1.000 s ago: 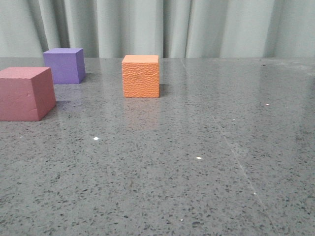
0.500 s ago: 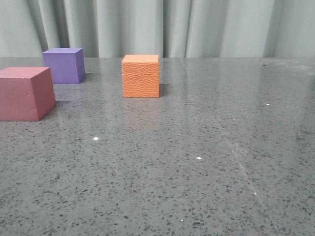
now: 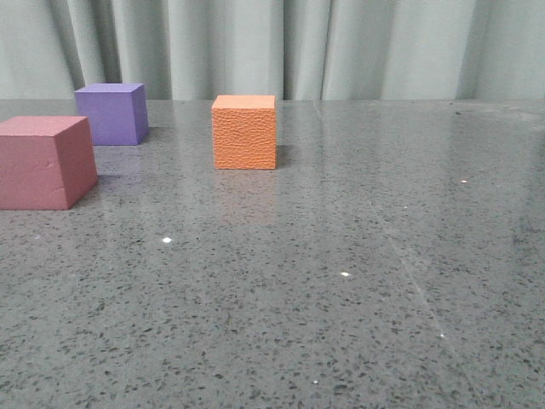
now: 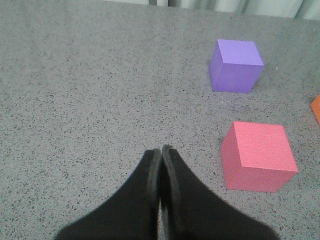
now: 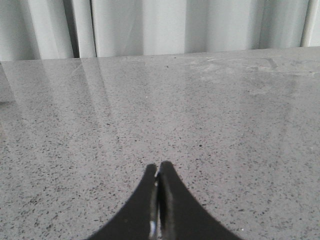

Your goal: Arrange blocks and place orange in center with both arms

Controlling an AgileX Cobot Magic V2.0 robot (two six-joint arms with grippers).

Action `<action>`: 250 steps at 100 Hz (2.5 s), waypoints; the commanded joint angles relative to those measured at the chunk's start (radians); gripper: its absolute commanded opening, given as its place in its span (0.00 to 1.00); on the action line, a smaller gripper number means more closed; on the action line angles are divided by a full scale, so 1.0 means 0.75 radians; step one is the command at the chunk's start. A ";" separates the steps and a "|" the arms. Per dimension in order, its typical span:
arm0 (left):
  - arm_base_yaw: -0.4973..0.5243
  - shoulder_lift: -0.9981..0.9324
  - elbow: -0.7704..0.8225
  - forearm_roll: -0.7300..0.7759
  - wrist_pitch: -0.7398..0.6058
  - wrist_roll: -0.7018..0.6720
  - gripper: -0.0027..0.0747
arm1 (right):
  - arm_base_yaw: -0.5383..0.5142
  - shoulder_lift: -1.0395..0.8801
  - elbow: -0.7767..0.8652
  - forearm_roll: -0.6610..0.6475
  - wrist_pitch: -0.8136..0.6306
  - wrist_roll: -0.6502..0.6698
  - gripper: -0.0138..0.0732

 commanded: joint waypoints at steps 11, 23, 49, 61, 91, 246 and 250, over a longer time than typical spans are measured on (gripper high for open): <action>0.002 0.126 -0.078 -0.011 -0.058 0.000 0.01 | -0.004 -0.034 -0.018 -0.002 -0.114 -0.009 0.08; 0.002 0.160 -0.078 -0.007 -0.053 0.000 0.01 | -0.004 -0.034 -0.018 -0.002 -0.114 -0.009 0.08; 0.002 0.166 -0.078 0.001 -0.062 0.047 0.27 | -0.004 -0.034 -0.018 -0.002 -0.113 -0.009 0.08; 0.002 0.166 -0.078 0.002 -0.068 0.047 0.71 | -0.004 -0.034 -0.018 -0.002 -0.113 -0.009 0.08; 0.002 0.166 -0.078 -0.003 -0.108 0.047 0.89 | -0.004 -0.034 -0.018 -0.002 -0.113 -0.009 0.08; -0.883 1.480 -1.251 0.495 -0.014 -0.756 0.88 | -0.004 -0.034 -0.018 -0.002 -0.113 -0.009 0.08; -0.883 1.483 -1.251 0.495 -0.018 -0.756 0.88 | -0.004 -0.034 -0.018 -0.002 -0.113 -0.009 0.08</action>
